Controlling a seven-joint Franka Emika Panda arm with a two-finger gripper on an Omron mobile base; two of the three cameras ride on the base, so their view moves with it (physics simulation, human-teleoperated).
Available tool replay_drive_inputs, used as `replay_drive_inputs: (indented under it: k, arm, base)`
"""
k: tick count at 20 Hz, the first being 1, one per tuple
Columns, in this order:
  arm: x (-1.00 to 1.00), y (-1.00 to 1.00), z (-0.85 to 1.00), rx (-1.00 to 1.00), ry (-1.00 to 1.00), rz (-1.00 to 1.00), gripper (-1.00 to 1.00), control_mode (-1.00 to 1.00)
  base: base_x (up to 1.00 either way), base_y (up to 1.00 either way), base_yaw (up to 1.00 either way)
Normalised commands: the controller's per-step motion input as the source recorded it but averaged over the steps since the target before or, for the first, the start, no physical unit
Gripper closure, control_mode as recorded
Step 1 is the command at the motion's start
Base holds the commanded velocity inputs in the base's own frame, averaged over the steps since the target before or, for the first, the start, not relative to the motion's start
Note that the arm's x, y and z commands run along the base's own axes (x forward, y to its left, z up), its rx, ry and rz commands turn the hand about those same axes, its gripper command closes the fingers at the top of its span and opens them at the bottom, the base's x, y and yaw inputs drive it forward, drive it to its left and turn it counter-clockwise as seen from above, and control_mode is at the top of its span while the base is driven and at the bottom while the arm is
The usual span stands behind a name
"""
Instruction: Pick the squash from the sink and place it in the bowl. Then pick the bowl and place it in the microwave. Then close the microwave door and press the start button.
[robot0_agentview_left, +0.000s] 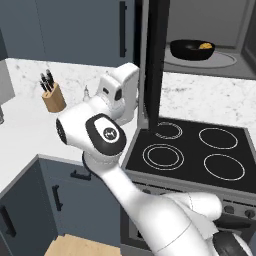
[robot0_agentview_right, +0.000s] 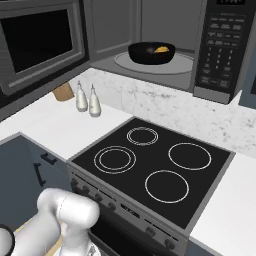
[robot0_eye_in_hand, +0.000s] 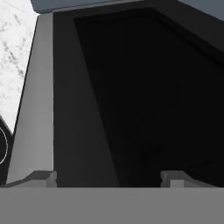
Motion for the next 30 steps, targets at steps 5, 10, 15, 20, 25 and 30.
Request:
replay_drive_inputs:
  k: [5, 10, 15, 20, 25, 30]
  arm:
    - [-0.05, -1.00, 0.21, 0.04, -0.01, 0.00, -1.00, -1.00]
    - [0.00, -1.00, 0.20, 0.05, 0.00, 0.00, -1.00, -1.00]
    - [0.07, -0.86, 0.18, 0.05, 0.00, 0.00, -1.00, -1.00]
    - [0.57, -0.49, 0.15, 0.06, 0.00, 0.05, -1.00, -1.00]
    - [0.70, -0.52, 0.03, 0.12, 0.00, 0.08, -1.00, -1.00]
    - [0.83, -0.45, 0.00, 0.08, 0.00, 0.11, -1.00, -1.00]
  base:
    - [0.00, 0.00, 0.00]
    - [0.00, 0.00, 0.00]
    - [0.00, 0.00, 0.00]
    - [0.00, 0.00, 0.00]
    - [0.00, 0.00, 0.00]
    - [0.00, 0.00, 0.00]
